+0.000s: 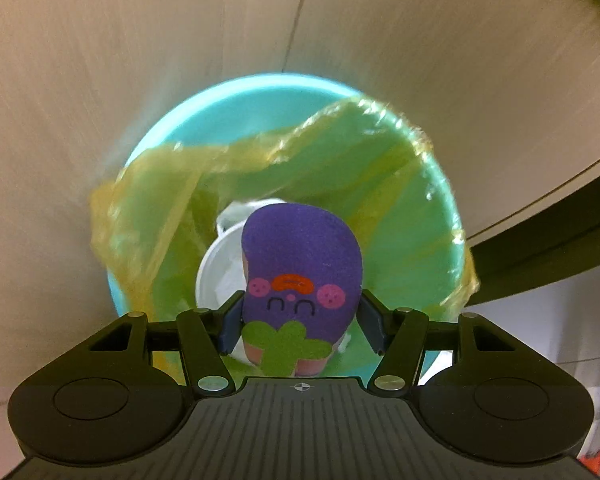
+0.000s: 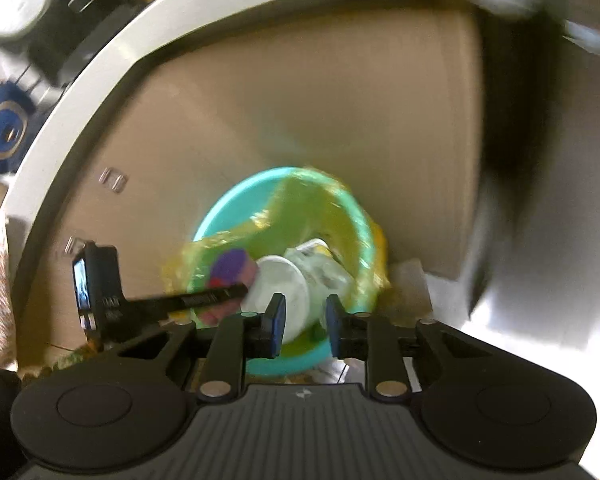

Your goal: Collect trash

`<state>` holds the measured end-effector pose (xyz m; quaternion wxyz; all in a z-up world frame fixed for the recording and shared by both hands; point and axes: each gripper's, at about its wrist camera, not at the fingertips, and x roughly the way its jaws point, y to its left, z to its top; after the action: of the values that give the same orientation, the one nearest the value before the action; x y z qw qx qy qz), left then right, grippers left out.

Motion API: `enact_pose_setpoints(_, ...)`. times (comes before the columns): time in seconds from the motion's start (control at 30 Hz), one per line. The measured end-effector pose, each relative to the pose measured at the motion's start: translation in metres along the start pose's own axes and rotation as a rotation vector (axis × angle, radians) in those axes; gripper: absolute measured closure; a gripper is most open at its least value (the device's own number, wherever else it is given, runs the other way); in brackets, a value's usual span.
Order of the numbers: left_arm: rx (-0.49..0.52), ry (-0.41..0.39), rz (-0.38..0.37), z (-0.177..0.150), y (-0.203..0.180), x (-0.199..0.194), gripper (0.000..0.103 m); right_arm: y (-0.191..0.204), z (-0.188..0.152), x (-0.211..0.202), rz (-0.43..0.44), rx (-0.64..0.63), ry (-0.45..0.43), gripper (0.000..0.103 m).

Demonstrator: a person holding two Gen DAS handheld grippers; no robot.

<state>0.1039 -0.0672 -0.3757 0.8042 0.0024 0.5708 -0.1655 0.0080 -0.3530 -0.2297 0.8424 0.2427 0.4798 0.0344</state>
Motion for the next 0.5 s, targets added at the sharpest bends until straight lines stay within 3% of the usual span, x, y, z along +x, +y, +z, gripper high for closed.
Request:
enact_pose_setpoints(0.13, -0.07, 0.014, -0.014, -0.003, 0.016, -0.003, 0.039, 0.018, 0.026, 0.017, 0.009, -0.02, -0.025, 0.083)
enact_pose_setpoints(0.27, -0.103, 0.035, -0.034, -0.002, 0.025, -0.01, 0.039, 0.011, 0.033, 0.016, -0.058, -0.03, -0.041, 0.083)
enact_pose_setpoints(0.5, -0.102, 0.042, -0.061, 0.004, 0.012, -0.021, 0.039, -0.032, 0.006, 0.011, -0.183, 0.051, 0.01, 0.082)
